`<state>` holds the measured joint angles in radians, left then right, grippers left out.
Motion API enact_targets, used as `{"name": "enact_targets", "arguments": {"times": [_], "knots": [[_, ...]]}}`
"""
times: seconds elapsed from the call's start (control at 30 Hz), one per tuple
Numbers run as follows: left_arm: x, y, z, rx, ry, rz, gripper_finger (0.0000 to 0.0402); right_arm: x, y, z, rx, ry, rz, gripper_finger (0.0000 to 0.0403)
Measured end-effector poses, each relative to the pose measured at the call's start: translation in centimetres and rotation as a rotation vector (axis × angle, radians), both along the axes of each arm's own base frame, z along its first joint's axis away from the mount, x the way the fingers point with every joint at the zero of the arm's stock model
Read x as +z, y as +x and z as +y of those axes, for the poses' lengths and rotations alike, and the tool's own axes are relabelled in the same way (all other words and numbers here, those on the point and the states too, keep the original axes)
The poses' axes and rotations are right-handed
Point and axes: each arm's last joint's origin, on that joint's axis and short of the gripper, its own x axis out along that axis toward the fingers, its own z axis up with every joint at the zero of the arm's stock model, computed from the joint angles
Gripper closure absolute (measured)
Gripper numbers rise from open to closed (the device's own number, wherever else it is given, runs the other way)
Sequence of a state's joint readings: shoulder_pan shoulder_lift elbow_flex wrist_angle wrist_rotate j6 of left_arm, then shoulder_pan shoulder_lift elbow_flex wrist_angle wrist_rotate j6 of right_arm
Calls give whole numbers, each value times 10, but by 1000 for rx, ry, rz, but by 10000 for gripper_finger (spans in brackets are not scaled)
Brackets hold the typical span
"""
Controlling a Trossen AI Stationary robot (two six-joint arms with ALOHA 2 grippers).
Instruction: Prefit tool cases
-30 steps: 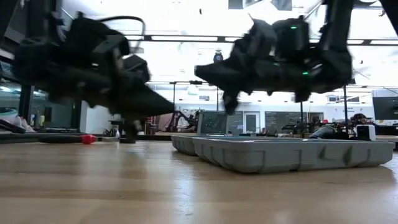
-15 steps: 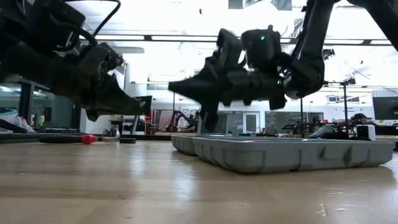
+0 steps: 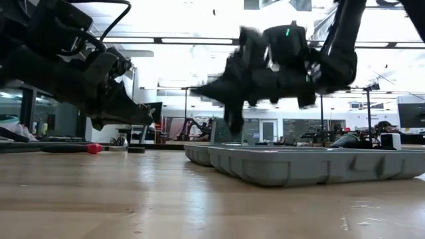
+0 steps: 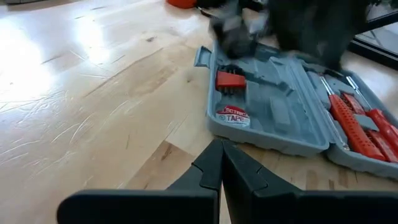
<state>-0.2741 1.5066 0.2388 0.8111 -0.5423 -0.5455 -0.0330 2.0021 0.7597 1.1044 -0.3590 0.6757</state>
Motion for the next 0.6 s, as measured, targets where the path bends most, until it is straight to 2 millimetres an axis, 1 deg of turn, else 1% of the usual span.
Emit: {"name": "enact_targets", "arguments": {"times": [0.07, 0.1, 0.13, 0.23, 0.3, 0.33, 0.37, 0.43, 0.53, 0.6], "knots": [[0, 0, 0, 2, 0, -3, 401, 18, -1, 1, 5, -25, -48, 403], [0, 0, 0, 2, 0, -3, 401, 22, -1, 2, 8, -36, -58, 403], [0, 0, 0, 3, 0, -2, 401, 21, -1, 3, 12, -47, -43, 403], [0, 0, 1, 5, -2, -2, 401, 11, -2, 11, -9, -76, 12, 403], [0, 0, 1, 5, -4, -3, 401, -5, 0, 18, -42, -83, 64, 403], [0, 0, 1, 2, -5, -2, 401, -17, 0, 20, -43, -80, 100, 403], [0, 0, 1, 1, -6, -2, 401, -23, 0, 21, -44, -98, 92, 403], [0, 0, 1, 1, -6, -2, 401, -23, 0, 16, -37, -43, 101, 403], [0, 0, 1, 4, -13, -4, 401, -15, 0, 12, -24, -16, 81, 403], [0, 0, 1, 4, -13, -3, 401, 3, -1, 13, -18, -27, 20, 403]]}}
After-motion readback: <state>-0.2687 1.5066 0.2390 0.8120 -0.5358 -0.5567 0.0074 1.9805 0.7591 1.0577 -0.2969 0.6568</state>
